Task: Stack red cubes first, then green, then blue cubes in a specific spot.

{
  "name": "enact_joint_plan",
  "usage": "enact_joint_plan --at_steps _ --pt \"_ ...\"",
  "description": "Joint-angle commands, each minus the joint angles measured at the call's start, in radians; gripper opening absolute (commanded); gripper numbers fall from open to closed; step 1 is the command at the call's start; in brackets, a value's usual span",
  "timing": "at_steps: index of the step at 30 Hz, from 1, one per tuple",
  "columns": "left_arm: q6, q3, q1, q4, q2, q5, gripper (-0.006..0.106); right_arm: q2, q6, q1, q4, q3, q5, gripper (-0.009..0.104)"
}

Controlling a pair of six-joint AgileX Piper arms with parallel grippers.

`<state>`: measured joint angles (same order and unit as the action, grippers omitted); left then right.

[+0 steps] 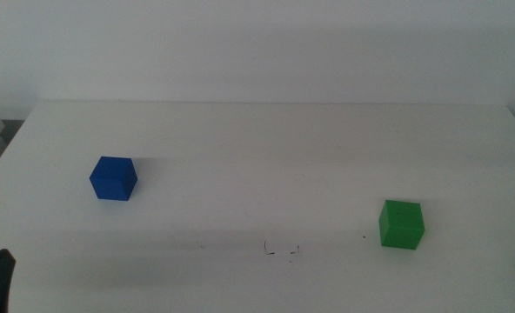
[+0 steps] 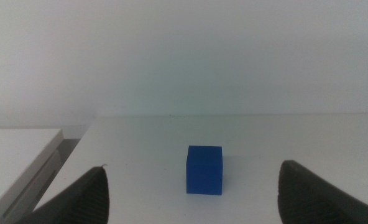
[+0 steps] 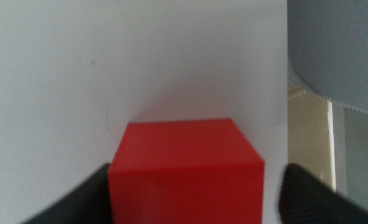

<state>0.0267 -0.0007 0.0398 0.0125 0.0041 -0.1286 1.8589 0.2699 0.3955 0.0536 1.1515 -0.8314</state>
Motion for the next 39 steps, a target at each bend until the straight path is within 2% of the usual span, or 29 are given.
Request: enact_joint_plan --at_steps 1,2,4,6,9,13,18,20,24,27,34,39 --pt "0.0 0.001 -0.003 0.002 -0.004 0.014 0.091 0.004 0.008 0.006 0.007 0.008 0.027 0.058" --pt "0.0 0.001 -0.003 0.002 -0.004 0.014 0.091 0.004 0.008 0.006 0.009 0.008 0.035 0.047" --pt "0.0 0.001 -0.003 0.002 -0.004 0.014 0.091 0.002 0.008 0.006 0.009 0.008 0.035 0.019" --pt "0.0 0.001 -0.003 0.002 -0.004 0.014 0.091 -0.002 0.008 0.004 0.009 0.008 0.023 -0.002" --pt "0.0 0.001 -0.003 0.002 -0.004 0.014 0.091 -0.074 -0.029 -0.053 0.017 0.008 0.016 0.0" --pt "0.0 0.001 -0.003 0.002 -0.004 0.014 0.091 -0.203 -0.27 -0.192 0.035 0.05 -0.054 0.0" --pt "0.0 0.001 -0.003 0.002 -0.004 0.014 0.091 -0.243 -0.619 -0.528 0.155 0.224 -0.322 0.0" --pt "0.0 0.001 -0.003 0.002 -0.004 0.014 0.091 -0.222 -0.742 -0.652 0.18 0.285 -0.39 0.0" --pt "0.0 0.001 -0.003 0.002 -0.004 0.014 0.091 -0.142 -0.911 -0.877 0.18 0.38 -0.39 0.0" --pt "0.0 0.001 -0.003 0.002 -0.004 0.014 0.091 -0.056 -0.971 -1.0 0.166 0.455 -0.39 0.0" --pt "0.0 0.001 -0.003 0.002 -0.004 0.014 0.091 0.128 -0.995 -1.13 0.075 0.621 -0.39 0.002" --pt "0.0 0.001 -0.003 0.002 -0.004 0.014 0.091 0.192 -1.015 -1.151 0.105 0.638 -0.39 0.002"
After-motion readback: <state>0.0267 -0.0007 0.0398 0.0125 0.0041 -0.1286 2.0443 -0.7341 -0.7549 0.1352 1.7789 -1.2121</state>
